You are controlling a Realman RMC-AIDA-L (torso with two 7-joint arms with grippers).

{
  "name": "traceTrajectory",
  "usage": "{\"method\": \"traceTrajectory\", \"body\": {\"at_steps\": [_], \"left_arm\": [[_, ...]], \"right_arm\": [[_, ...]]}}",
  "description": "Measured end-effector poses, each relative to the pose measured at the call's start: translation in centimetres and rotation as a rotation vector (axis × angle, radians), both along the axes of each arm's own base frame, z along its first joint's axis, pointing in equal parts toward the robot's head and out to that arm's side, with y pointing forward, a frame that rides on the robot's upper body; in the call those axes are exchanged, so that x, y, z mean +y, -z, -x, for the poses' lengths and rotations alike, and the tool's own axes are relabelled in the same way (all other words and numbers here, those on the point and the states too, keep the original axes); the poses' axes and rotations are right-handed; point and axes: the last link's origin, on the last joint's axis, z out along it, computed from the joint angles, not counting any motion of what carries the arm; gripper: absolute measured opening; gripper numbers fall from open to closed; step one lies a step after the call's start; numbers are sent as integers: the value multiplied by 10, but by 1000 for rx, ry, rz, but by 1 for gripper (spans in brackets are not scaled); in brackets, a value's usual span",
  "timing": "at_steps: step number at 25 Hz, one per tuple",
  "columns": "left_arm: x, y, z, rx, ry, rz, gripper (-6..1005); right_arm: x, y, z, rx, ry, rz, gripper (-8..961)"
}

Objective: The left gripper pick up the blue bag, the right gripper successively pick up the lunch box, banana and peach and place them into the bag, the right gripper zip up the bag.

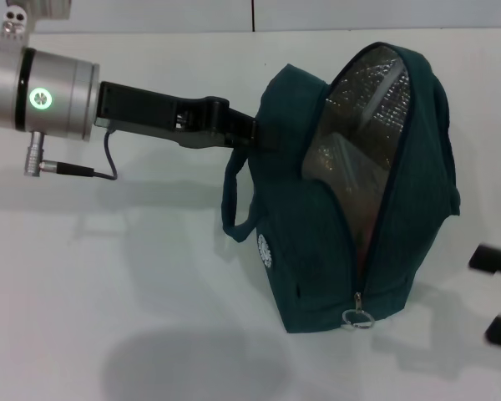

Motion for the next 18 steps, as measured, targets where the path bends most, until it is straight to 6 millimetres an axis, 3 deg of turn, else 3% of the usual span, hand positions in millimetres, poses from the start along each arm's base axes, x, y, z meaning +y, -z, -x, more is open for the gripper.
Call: {"method": "traceTrajectory", "body": {"at_steps": [4, 9, 18], "left_arm": [[-3, 3, 2, -6, -9, 5, 42], [-3, 3, 2, -7, -10, 7, 42], [-3, 4, 2, -7, -10, 9, 43]], "right_arm": [[-12, 24, -17, -78, 34, -55, 790], [-7, 50, -32, -213, 98, -54, 787], [11, 78, -27, -303, 93, 3, 781]]}}
